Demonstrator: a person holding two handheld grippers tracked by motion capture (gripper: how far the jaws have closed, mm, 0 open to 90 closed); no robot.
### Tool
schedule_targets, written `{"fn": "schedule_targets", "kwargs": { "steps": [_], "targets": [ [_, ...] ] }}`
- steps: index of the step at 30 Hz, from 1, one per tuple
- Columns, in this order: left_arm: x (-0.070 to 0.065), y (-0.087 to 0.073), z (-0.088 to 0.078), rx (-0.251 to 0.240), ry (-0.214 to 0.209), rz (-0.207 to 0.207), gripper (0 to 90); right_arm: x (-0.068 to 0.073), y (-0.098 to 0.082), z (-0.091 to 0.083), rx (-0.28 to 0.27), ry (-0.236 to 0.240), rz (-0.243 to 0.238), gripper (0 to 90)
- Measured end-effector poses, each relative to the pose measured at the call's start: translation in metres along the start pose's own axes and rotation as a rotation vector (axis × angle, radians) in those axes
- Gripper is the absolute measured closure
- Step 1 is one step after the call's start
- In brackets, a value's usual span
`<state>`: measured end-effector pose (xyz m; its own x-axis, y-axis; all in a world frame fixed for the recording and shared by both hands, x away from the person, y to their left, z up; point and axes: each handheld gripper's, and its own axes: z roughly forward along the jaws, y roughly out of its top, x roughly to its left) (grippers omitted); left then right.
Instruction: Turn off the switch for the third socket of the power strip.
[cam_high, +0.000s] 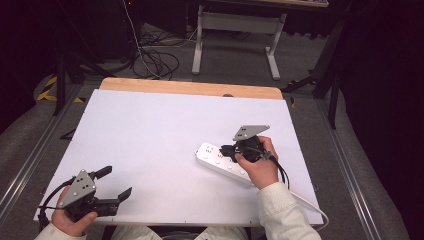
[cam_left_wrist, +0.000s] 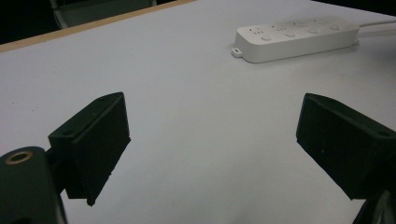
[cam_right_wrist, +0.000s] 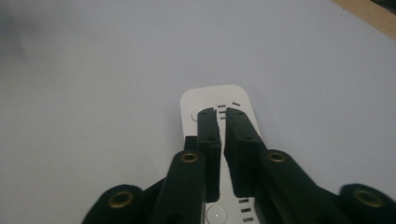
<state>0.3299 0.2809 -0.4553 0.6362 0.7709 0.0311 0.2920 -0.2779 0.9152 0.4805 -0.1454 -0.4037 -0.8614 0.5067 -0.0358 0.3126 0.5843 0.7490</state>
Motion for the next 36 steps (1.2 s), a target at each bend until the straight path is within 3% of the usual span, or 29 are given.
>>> {"fn": "schedule_targets", "kwargs": {
  "steps": [1,18,27,36],
  "targets": [
    [0.000,0.000,0.000,0.000,0.000,0.000,10.2,0.000,0.001,0.001,0.010,-0.006,-0.002,89.8],
    [0.001,0.000,0.000,-0.001,0.001,0.002,10.2,0.000,0.004,0.037,0.200,0.006,-0.023,90.0],
    [0.000,0.000,0.000,0.000,0.001,0.002,10.2,0.000,0.003,0.045,0.254,0.018,-0.015,90.0],
    [0.000,0.000,0.000,0.000,-0.002,-0.007,10.2,0.000,0.002,0.049,0.271,0.024,-0.014,90.0]
  ]
}}
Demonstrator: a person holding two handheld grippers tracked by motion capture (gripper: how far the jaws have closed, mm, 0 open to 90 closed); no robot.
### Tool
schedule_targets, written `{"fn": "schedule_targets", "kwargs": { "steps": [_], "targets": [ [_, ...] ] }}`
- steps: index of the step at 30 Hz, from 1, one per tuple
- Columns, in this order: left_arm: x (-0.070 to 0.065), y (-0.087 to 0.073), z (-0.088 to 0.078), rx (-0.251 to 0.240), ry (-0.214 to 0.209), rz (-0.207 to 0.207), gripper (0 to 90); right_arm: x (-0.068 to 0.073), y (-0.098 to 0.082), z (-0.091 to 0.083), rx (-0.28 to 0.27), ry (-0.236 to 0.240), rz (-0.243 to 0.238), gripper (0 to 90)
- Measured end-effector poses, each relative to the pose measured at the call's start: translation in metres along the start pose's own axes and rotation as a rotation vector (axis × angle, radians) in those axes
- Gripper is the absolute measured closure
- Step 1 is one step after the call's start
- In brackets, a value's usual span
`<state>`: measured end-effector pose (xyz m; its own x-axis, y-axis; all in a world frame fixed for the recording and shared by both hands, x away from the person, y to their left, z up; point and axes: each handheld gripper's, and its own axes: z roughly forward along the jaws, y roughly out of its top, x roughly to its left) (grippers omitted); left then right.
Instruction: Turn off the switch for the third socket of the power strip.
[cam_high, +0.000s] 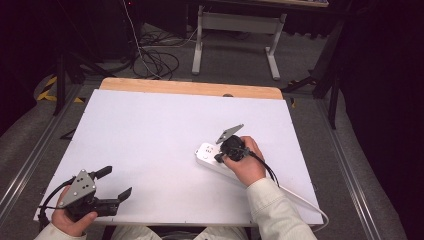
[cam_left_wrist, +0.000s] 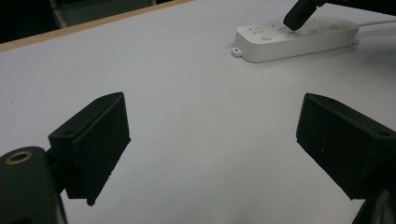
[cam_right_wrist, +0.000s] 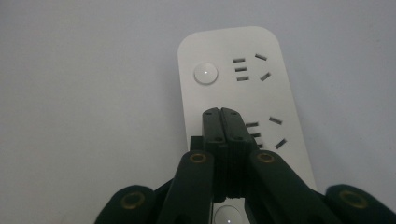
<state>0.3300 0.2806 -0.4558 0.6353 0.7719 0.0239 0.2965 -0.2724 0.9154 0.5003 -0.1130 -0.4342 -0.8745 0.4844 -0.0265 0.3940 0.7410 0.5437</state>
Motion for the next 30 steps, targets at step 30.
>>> {"fn": "schedule_targets", "kwargs": {
  "steps": [30],
  "targets": [
    [0.0002,0.0001,0.0001,0.004,0.002,0.012,10.2,0.0022,0.0009,0.0053,0.031,-0.002,-0.001,90.0]
  ]
}}
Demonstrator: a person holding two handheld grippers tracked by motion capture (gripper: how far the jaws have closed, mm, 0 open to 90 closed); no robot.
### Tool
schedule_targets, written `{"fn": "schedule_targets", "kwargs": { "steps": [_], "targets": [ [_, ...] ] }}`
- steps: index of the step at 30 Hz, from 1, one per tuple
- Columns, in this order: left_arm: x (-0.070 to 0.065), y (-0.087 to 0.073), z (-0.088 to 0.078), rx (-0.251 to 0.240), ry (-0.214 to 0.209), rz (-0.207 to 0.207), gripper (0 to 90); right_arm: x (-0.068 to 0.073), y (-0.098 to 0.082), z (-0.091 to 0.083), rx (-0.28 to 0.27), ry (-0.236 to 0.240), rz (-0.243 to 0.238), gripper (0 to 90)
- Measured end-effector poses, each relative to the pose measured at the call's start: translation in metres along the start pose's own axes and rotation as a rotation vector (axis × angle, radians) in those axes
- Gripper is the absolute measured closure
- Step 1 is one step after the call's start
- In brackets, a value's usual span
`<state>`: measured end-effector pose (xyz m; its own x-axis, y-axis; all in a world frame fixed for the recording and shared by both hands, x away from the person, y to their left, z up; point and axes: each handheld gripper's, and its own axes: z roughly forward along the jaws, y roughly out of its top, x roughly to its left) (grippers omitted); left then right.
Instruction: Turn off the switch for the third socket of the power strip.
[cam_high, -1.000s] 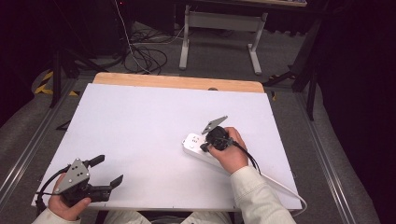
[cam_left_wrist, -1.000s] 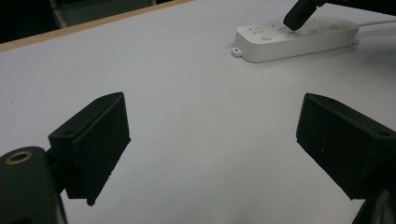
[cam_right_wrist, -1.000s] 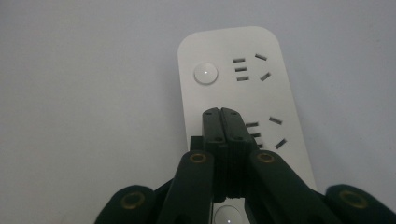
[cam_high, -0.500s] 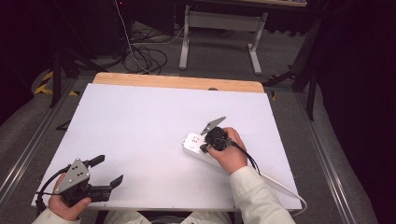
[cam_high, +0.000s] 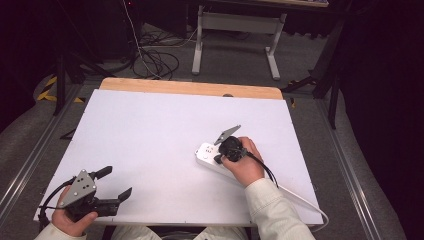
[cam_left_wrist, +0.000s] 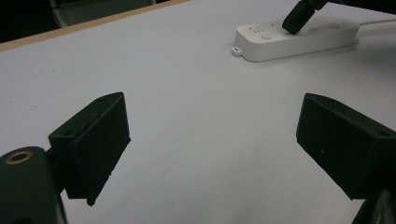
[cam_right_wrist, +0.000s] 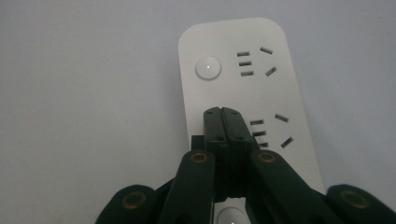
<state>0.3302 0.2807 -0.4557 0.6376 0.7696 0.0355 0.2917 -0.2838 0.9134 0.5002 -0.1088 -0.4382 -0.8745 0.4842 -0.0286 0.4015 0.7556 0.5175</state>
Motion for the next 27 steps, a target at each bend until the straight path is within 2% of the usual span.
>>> {"fn": "schedule_targets", "kwargs": {
  "steps": [8,16,27],
  "targets": [
    [-0.0003,0.0000,-0.0001,0.000,0.002,0.001,10.2,0.0001,0.0010,0.0002,0.009,-0.004,-0.003,90.0],
    [-0.0002,-0.0001,-0.0001,0.001,0.003,0.001,10.2,-0.0025,0.0003,0.0002,0.007,0.015,0.035,90.0],
    [-0.0004,0.0001,0.0001,0.003,0.003,0.005,10.2,-0.0030,0.0013,0.0008,0.015,0.020,0.042,90.0]
  ]
}}
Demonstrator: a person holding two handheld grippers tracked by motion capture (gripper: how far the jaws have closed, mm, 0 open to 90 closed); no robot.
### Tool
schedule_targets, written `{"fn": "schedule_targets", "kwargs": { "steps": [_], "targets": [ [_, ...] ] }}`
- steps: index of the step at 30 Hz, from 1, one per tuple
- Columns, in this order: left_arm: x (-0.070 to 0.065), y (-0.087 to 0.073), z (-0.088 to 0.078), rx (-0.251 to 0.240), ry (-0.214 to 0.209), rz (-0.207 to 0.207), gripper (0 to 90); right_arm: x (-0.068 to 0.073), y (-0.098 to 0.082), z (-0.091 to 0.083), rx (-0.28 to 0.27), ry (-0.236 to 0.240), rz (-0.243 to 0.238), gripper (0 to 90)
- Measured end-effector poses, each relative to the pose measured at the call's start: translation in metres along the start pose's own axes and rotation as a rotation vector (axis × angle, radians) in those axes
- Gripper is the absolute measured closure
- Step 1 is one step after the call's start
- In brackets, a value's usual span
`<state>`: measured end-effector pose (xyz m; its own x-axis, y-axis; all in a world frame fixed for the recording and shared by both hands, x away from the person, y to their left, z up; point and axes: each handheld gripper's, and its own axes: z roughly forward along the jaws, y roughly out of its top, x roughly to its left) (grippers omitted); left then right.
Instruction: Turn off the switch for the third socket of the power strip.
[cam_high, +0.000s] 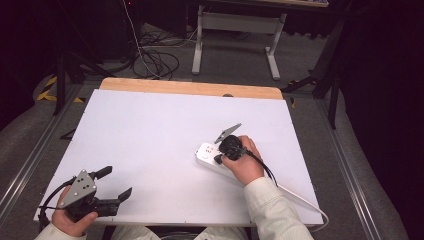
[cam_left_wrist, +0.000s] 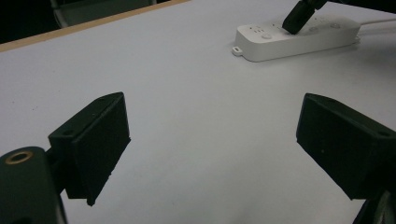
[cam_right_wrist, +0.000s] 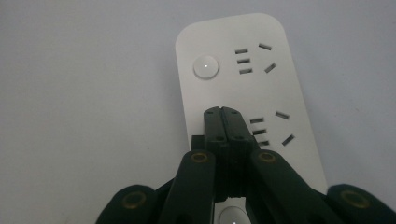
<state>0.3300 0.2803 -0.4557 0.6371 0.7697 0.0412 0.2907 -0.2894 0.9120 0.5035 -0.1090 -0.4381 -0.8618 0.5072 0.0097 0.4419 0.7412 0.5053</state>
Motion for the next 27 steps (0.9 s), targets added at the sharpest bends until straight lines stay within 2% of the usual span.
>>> {"fn": "schedule_targets", "kwargs": {
  "steps": [8,12,13,14,15,22,27],
  "targets": [
    [0.000,0.000,0.000,-0.001,0.001,-0.001,10.2,0.000,0.000,0.000,0.000,-0.001,0.002,90.0],
    [0.001,0.000,0.000,-0.002,0.002,-0.007,10.2,0.002,0.001,0.000,0.001,-0.031,-0.015,90.0],
    [0.000,0.000,0.000,-0.002,0.002,-0.008,10.2,0.003,0.001,-0.002,-0.019,-0.051,-0.019,90.0],
    [0.000,0.000,0.000,-0.003,0.001,-0.005,10.2,0.002,0.002,-0.003,-0.005,-0.064,-0.025,90.0],
    [0.000,0.000,-0.001,-0.004,0.000,-0.004,10.2,0.002,0.001,-0.003,-0.009,-0.061,-0.026,90.0],
    [0.001,0.000,-0.001,-0.005,0.004,-0.007,10.2,0.008,0.001,-0.019,-0.080,-0.073,-0.050,90.0],
    [0.001,0.000,-0.001,-0.006,0.005,-0.008,10.2,0.010,0.003,-0.027,-0.107,-0.064,-0.056,90.0]
  ]
}}
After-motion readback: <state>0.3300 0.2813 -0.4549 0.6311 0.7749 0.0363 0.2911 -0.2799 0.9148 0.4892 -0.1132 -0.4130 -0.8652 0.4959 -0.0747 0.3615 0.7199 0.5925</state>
